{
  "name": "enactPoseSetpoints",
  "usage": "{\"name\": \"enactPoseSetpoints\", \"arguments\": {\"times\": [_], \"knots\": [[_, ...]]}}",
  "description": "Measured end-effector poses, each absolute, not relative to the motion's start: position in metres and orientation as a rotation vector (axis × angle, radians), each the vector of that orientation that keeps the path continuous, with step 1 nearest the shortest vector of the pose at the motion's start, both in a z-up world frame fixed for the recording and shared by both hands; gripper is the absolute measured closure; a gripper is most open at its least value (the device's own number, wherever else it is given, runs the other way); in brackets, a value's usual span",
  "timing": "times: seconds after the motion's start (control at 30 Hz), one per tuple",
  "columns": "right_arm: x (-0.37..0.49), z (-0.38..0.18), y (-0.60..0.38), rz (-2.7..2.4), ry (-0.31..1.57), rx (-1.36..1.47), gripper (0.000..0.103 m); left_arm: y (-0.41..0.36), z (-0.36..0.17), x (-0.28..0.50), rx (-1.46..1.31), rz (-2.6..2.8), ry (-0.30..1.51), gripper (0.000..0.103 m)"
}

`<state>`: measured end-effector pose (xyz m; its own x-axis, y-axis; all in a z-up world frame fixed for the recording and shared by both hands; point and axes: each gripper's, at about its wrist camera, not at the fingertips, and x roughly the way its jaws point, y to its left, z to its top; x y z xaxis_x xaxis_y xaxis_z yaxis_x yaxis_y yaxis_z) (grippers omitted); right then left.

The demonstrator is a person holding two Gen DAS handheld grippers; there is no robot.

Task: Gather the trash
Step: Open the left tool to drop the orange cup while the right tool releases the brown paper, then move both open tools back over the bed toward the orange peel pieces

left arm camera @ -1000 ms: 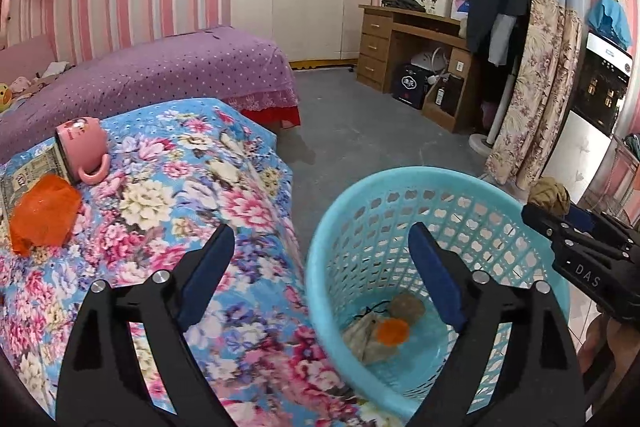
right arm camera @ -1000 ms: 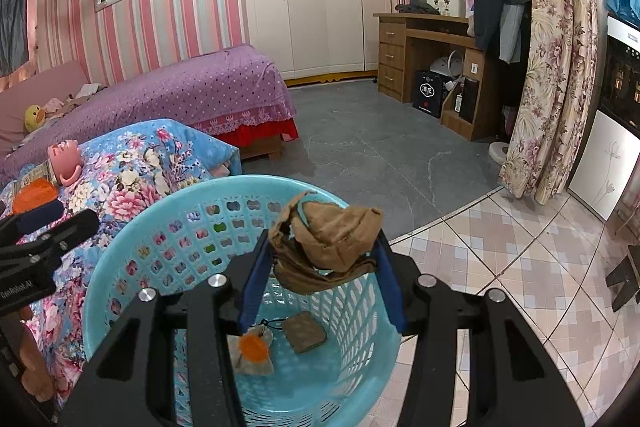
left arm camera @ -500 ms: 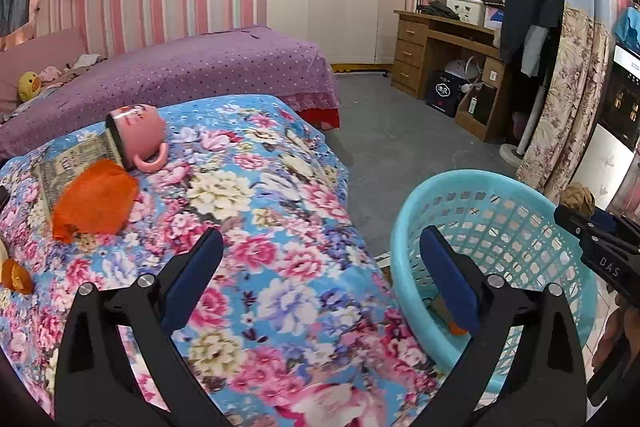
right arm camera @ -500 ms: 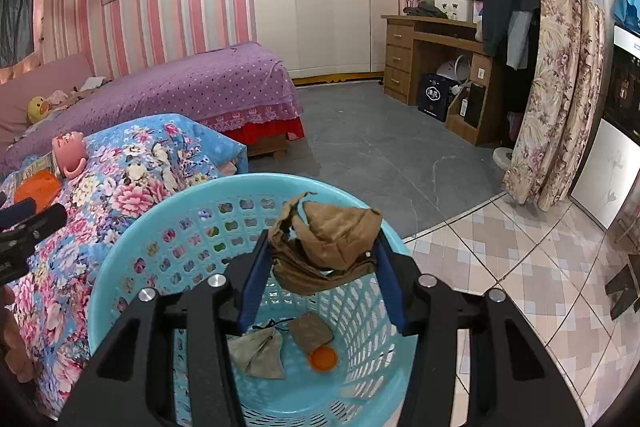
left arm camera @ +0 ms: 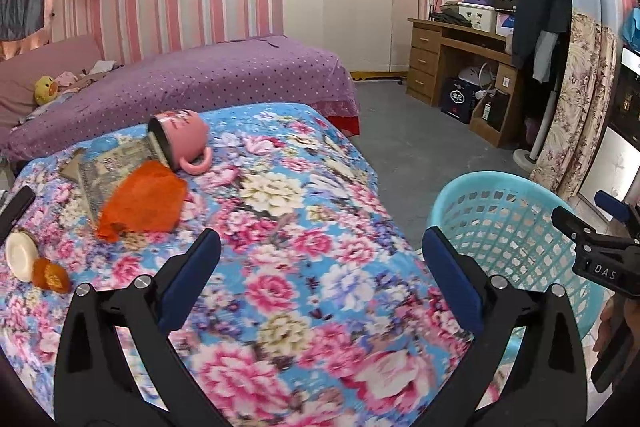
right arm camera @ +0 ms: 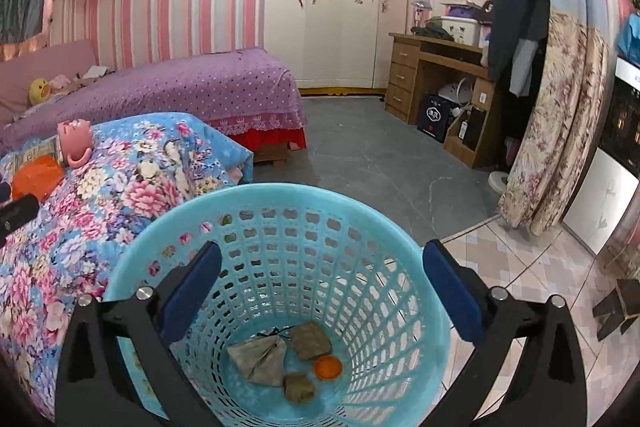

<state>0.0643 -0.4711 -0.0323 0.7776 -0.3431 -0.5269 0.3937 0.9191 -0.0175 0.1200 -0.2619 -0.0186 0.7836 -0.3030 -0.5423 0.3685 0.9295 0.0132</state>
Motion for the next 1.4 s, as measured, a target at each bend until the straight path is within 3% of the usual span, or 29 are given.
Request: {"name": "enactPoseSetpoints", "arguments": {"times": [0.67, 1.4], "knots": [[0.108, -0.014, -0.368, -0.333, 0.564, 0.088, 0.005, -0.124, 0.005, 0.124, 0.123, -0.188, 0.530, 0.006], [0.147, -0.022, -0.262, -0.233, 0.598, 0.107, 0.005, 0.022, -0.029, 0.150, 0.016, -0.059, 0.642, 0.006]]}}
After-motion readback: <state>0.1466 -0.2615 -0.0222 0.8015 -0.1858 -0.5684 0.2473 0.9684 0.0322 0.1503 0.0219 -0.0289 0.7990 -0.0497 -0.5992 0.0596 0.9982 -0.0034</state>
